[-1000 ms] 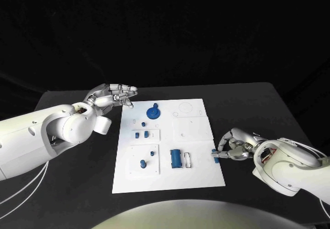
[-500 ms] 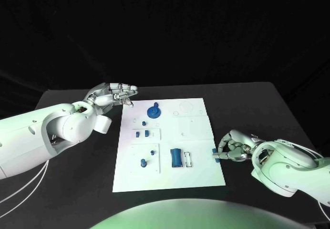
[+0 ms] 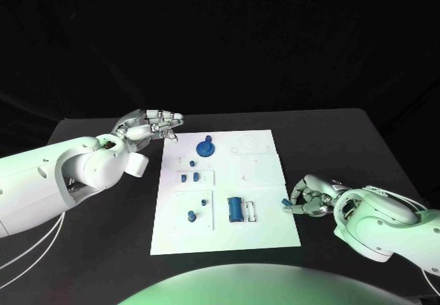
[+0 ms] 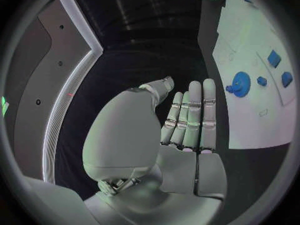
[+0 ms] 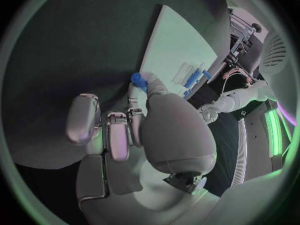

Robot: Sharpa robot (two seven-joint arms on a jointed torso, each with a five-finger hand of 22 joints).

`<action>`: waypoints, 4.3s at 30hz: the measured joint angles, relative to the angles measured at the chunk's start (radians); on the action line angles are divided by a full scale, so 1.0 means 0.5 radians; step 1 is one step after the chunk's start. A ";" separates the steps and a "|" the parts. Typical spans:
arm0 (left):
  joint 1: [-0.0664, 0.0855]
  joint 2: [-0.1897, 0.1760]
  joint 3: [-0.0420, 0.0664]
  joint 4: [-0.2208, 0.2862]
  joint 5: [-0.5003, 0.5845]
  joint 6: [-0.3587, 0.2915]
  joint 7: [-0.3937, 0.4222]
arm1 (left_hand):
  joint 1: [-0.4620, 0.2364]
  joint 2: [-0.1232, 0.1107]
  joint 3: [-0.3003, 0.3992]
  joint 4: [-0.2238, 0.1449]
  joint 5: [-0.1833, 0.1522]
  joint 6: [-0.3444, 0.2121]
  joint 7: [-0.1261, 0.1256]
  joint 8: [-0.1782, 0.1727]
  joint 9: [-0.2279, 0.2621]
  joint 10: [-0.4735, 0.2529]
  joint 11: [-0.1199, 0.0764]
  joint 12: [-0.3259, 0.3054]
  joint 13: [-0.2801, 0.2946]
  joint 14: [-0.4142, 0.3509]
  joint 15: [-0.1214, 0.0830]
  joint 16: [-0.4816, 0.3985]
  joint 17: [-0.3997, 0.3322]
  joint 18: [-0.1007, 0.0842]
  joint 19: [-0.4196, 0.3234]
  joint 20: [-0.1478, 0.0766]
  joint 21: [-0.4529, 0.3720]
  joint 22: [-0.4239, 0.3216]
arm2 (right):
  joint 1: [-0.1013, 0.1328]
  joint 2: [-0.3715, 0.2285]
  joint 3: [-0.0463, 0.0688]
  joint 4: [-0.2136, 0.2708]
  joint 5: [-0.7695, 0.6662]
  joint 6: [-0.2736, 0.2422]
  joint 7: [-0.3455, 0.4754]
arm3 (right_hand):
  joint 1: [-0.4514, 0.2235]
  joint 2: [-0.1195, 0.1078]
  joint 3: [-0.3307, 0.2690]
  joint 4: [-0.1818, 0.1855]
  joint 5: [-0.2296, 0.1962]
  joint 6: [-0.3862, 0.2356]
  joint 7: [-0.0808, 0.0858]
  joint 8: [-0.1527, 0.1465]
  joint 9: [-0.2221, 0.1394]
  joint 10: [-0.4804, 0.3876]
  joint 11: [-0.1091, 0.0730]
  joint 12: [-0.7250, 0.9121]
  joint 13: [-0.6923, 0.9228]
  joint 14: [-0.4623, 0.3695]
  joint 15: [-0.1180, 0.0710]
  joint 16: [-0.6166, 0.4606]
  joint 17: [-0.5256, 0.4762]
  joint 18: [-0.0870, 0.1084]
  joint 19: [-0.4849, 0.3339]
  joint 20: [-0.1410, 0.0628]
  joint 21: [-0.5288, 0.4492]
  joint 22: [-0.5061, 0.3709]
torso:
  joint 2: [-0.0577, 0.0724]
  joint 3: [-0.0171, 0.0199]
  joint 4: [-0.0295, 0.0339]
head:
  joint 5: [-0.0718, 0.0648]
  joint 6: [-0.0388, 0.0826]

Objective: Assemble the parts on the task board

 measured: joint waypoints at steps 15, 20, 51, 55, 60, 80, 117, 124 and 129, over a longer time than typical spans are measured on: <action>0.000 -0.001 0.000 0.000 0.000 0.000 -0.002 | 0.000 0.000 0.000 0.000 0.000 0.000 0.000 0.000 0.000 0.000 0.000 0.000 0.000 0.000 0.000 0.000 -0.003 0.000 0.007 -0.007 0.000 0.000 | 0.032 -0.070 -0.002 0.021 -0.002 -0.114 0.008 | -0.117 -0.168 0.850 0.155 0.013 0.011 -0.012 0.018 -0.015 0.002 -0.041 0.047 0.000 0.004 -0.025 0.000 0.000 0.000 0.015 -0.015 0.052 0.000 | -0.002 -0.0010 0.000 | -0.002 0.006; 0.000 0.001 0.000 -0.001 0.000 0.000 -0.003 | 0.000 0.000 0.000 0.000 0.000 0.000 0.000 0.000 0.000 0.000 0.000 0.000 0.000 0.000 0.000 0.000 -0.003 0.000 0.007 -0.007 0.000 -0.002 | 0.082 -0.099 0.000 0.055 0.009 -0.151 0.005 | -0.166 -0.194 0.935 0.124 0.004 0.011 -0.012 0.055 -0.014 0.002 -0.040 0.047 0.000 0.004 -0.025 0.000 0.000 0.000 0.015 -0.015 0.052 -0.001 | -0.002 -0.0015 0.000 | -0.003 0.008; 0.000 0.013 -0.001 0.001 0.000 0.002 -0.014 | 0.000 0.000 0.000 0.000 0.000 -0.007 0.007 0.000 -0.002 0.000 0.000 0.000 0.000 0.000 0.000 0.000 -0.004 0.000 0.007 -0.007 -0.008 -0.003 | 0.008 0.364 -0.001 0.031 0.346 -0.134 0.004 | -0.429 -0.236 1.159 -0.028 -0.008 0.000 -0.015 0.070 0.129 0.002 -0.040 0.039 -0.001 0.004 -0.024 0.000 -0.001 0.000 0.014 -0.014 0.008 -0.001 | 0.000 -0.0002 0.000 | 0.025 -0.002; 0.000 0.013 -0.001 0.001 0.000 0.003 -0.016 | 0.000 0.000 0.000 0.000 0.000 -0.007 0.007 0.000 -0.002 0.000 0.000 0.000 0.000 0.000 0.000 0.000 -0.004 0.000 0.007 -0.007 -0.007 -0.003 | 0.006 0.374 -0.001 0.025 0.360 -0.121 0.000 | -0.452 -0.244 1.161 -0.030 -0.008 0.000 -0.015 0.078 0.129 0.002 -0.040 0.047 -0.001 0.004 -0.024 0.000 -0.001 0.000 0.014 -0.014 0.008 -0.001 | 0.000 -0.0002 -0.001 | 0.026 -0.004; 0.000 0.013 -0.001 0.002 0.000 0.004 -0.018 | 0.000 0.000 0.000 0.000 0.000 -0.007 0.007 0.000 -0.002 0.000 0.000 0.000 0.000 0.000 0.000 0.000 -0.004 0.000 0.007 -0.007 -0.008 -0.003 | 0.005 0.385 0.000 0.022 0.370 -0.106 -0.004 | -0.476 -0.251 1.151 -0.021 -0.008 0.003 -0.017 0.079 0.131 0.002 -0.040 0.047 -0.001 0.004 -0.024 0.000 -0.001 0.000 0.014 -0.014 0.008 -0.002 | 0.000 0.0006 -0.001 | 0.023 -0.007; 0.000 0.007 -0.001 0.003 0.000 0.008 -0.031 | -0.008 0.008 0.000 0.000 0.000 -0.015 0.000 0.000 -0.002 0.000 0.000 0.000 0.000 0.000 0.000 0.000 -0.006 0.000 0.007 -0.007 -0.007 -0.005 | 0.004 0.387 0.000 0.020 0.373 -0.056 -0.028 | -0.627 -0.277 0.987 -0.007 -0.015 0.041 -0.040 0.102 0.146 0.002 -0.040 0.060 -0.001 0.004 -0.024 0.000 -0.001 0.000 0.014 -0.014 0.009 0.000 | 0.000 -0.0004 0.000 | 0.029 -0.015; 0.001 -0.007 -0.002 0.003 0.000 0.009 -0.048 | -0.016 0.000 0.000 0.000 0.000 -0.015 0.000 0.000 -0.001 0.000 0.000 0.000 0.000 0.000 0.000 0.000 -0.007 0.000 0.007 -0.007 -0.016 -0.007 | 0.004 0.249 0.000 0.085 0.444 -0.008 0.093 | -0.631 -0.283 0.586 -0.035 -0.022 0.036 -0.036 0.101 0.150 0.002 -0.040 0.060 -0.001 0.004 -0.024 0.000 0.000 0.000 0.014 -0.014 0.009 -0.001 | -0.002 0.0004 -0.003 | 0.045 -0.009; 0.000 -0.007 -0.004 0.003 0.000 0.009 -0.050 | -0.016 0.000 0.000 0.000 0.000 -0.015 0.000 0.000 -0.001 0.000 0.000 0.000 0.000 0.000 0.000 0.000 -0.007 0.000 0.007 -0.007 -0.016 -0.007 | 0.004 0.236 0.000 0.090 0.466 0.034 0.136 | -0.629 -0.281 0.586 -0.035 -0.022 0.036 -0.036 0.101 0.150 0.002 -0.040 0.060 -0.001 0.004 -0.024 0.000 0.000 0.000 0.014 -0.014 0.009 -0.002 | -0.001 0.0002 -0.002 | 0.041 -0.006; 0.000 -0.008 -0.005 0.003 0.000 0.009 -0.052 | -0.016 0.000 0.000 0.000 0.000 -0.015 0.000 0.000 -0.001 0.000 0.000 0.000 0.000 0.000 0.000 0.000 -0.007 0.000 0.007 -0.007 -0.016 -0.007 | 0.004 0.240 0.000 0.085 0.476 0.053 0.153 | -0.629 -0.281 0.586 -0.035 -0.022 0.036 -0.036 0.101 0.150 0.002 -0.040 0.060 -0.001 0.004 -0.024 0.000 0.000 0.000 0.014 -0.014 0.009 -0.002 | 0.000 -0.0002 0.000 | 0.038 -0.008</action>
